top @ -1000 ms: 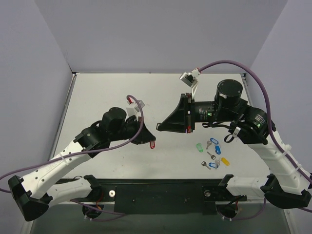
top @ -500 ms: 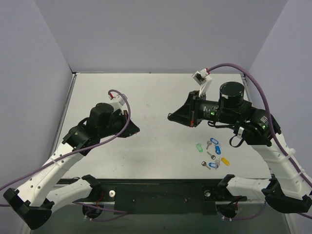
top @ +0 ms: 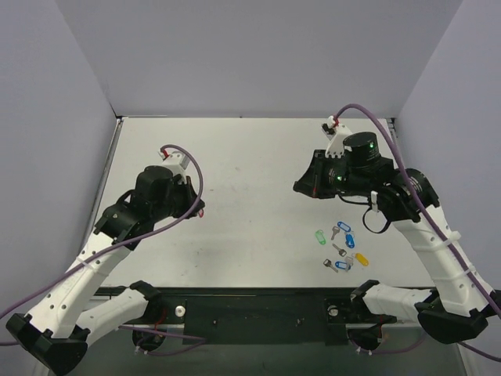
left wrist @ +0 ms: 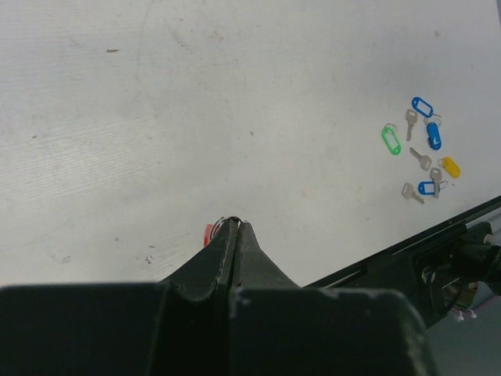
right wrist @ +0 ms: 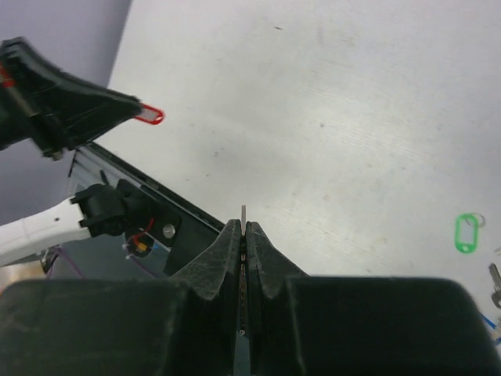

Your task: Remove the keys from the keyring

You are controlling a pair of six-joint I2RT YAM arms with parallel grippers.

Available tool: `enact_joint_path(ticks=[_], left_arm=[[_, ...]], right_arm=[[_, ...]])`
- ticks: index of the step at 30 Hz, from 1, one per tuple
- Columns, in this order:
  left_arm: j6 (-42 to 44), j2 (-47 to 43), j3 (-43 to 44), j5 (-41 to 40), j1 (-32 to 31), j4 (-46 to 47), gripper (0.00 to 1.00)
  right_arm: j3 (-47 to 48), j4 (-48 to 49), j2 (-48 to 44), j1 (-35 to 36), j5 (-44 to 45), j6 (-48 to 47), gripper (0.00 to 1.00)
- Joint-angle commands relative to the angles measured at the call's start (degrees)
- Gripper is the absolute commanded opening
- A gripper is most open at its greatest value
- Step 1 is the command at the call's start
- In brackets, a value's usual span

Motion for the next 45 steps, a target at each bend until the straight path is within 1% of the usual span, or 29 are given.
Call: enact_joint_path(ticks=[1, 5, 7, 10, 13, 15, 16, 21, 26, 30, 31, 33, 34, 35, 36, 37, 38, 40, 41, 42, 45], left_arm=[[3.2, -2.5, -2.9, -4.0, 1.0, 2.0, 0.00], [4.3, -4.5, -5.8, -5.7, 1.2, 3.1, 0.00], [5.4, -5.5, -7.0, -6.9, 1.2, 3.6, 0.00], [6.4, -7.7, -9.3, -7.9, 1.3, 5.1, 0.00], [6.5, -9.3, -12.2, -7.6, 1.4, 7.1, 0.00], [6.4, -10.4, -13.7, -7.5, 1.4, 7.5, 0.00], [6.5, -11.1, -14.4, -7.6, 1.4, 7.7, 0.00], [6.5, -12.3, -15.5, -8.2, 1.4, 8.5, 0.00], [6.5, -11.6, -15.7, -8.5, 1.6, 8.5, 0.00], [6.3, -12.3, -15.9, -9.5, 1.5, 8.4, 0.00], [6.3, -12.3, -15.9, -9.6, 1.5, 8.4, 0.00], [6.1, -12.5, -15.9, -9.6, 1.5, 8.3, 0.00], [6.0, -12.6, -15.9, -9.5, 1.5, 8.4, 0.00], [6.1, -12.6, -15.9, -9.4, 1.5, 8.3, 0.00], [6.0, -12.4, -15.9, -9.4, 1.5, 8.2, 0.00], [5.9, -12.4, -15.9, -9.3, 1.5, 8.2, 0.00], [5.8, -12.2, -15.9, -9.1, 1.5, 8.3, 0.00], [5.4, -12.0, -15.9, -8.6, 1.5, 8.7, 0.00], [5.1, -11.6, -15.9, -7.7, 1.5, 8.6, 0.00], [4.8, -11.3, -15.5, -7.3, 1.5, 8.6, 0.00], [3.4, -9.7, -14.3, -5.3, 1.4, 8.5, 0.00]], right_arm=[[-4.8, -3.5, 0.6, -4.7, 3.3, -1.0, 0.00], [-8.7, -3.5, 0.7, -8.4, 5.4, -1.4, 0.00], [-10.4, -3.4, 0.7, -10.1, 8.9, -1.3, 0.00], [-13.8, -3.3, 1.4, -11.8, 11.6, -1.6, 0.00], [-18.3, -3.4, 2.1, -13.4, 16.1, -1.4, 0.00], [-21.0, -3.0, 2.9, -15.2, 16.9, -1.2, 0.00], [-21.8, -2.6, 3.3, -16.6, 19.1, -0.9, 0.00], [-29.9, 2.0, 4.8, -21.3, 19.5, 0.2, 0.00], [-33.1, 4.0, 9.0, -22.1, 22.6, 0.5, 0.00], [-35.4, 4.8, 10.4, -23.3, 21.9, 0.7, 0.00], [-36.1, 4.9, 10.4, -23.7, 22.0, 0.7, 0.03], [-37.1, 5.1, 10.6, -24.2, 22.7, 0.6, 0.15], [-37.7, 5.1, 10.5, -24.5, 22.7, 0.6, 0.18], [-37.9, 5.1, 10.3, -25.0, 22.7, 0.5, 0.28], [-38.3, 5.1, 9.9, -25.3, 22.8, 0.7, 0.31], [-38.5, 5.2, 9.8, -25.6, 22.8, 0.8, 0.39], [-38.6, 5.1, 9.5, -25.8, 22.9, 0.7, 0.43], [-38.6, 5.0, 9.0, -26.3, 22.8, 0.9, 0.60], [-38.5, 4.8, 8.8, -26.4, 22.8, 0.9, 0.84], [-38.4, 4.7, 8.6, -26.7, 22.8, 0.8, 0.87], [-38.0, 3.7, 8.0, -26.8, 22.9, 1.0, 0.88]])
